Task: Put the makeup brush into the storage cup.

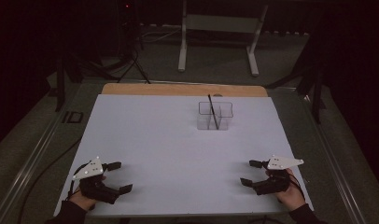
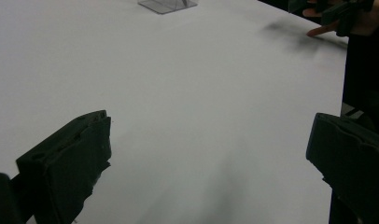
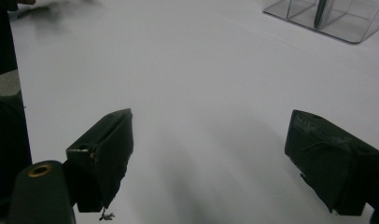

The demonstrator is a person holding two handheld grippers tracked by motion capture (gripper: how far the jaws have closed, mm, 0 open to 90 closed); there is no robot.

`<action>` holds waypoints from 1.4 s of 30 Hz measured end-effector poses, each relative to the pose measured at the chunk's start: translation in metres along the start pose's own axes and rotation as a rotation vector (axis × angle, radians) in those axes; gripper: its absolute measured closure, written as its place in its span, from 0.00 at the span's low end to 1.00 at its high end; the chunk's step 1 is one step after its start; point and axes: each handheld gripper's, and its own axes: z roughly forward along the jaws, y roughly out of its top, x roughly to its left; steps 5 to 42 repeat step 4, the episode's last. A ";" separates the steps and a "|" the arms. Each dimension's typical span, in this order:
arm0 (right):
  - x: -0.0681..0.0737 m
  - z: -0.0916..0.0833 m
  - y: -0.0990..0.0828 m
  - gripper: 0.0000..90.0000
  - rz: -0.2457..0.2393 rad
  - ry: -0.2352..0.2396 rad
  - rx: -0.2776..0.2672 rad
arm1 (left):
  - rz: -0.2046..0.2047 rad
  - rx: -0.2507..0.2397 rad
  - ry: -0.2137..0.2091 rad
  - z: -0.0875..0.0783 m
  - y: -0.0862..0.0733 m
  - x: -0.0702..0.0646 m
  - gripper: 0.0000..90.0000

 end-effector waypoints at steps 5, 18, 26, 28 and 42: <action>0.000 0.000 0.000 0.17 0.000 0.001 0.003 | -0.002 -0.005 -0.004 0.000 0.000 0.000 0.01; 0.000 0.000 0.000 0.17 0.000 0.001 0.003 | -0.002 -0.005 -0.004 0.000 0.000 0.000 0.01; 0.000 0.000 0.000 0.17 0.000 0.001 0.003 | -0.002 -0.005 -0.004 0.000 0.000 0.000 0.01; 0.000 0.000 0.000 0.17 0.000 0.001 0.003 | -0.002 -0.005 -0.004 0.000 0.000 0.000 0.01; 0.000 0.000 0.000 0.17 0.000 0.001 0.003 | -0.002 -0.005 -0.004 0.000 0.000 0.000 0.01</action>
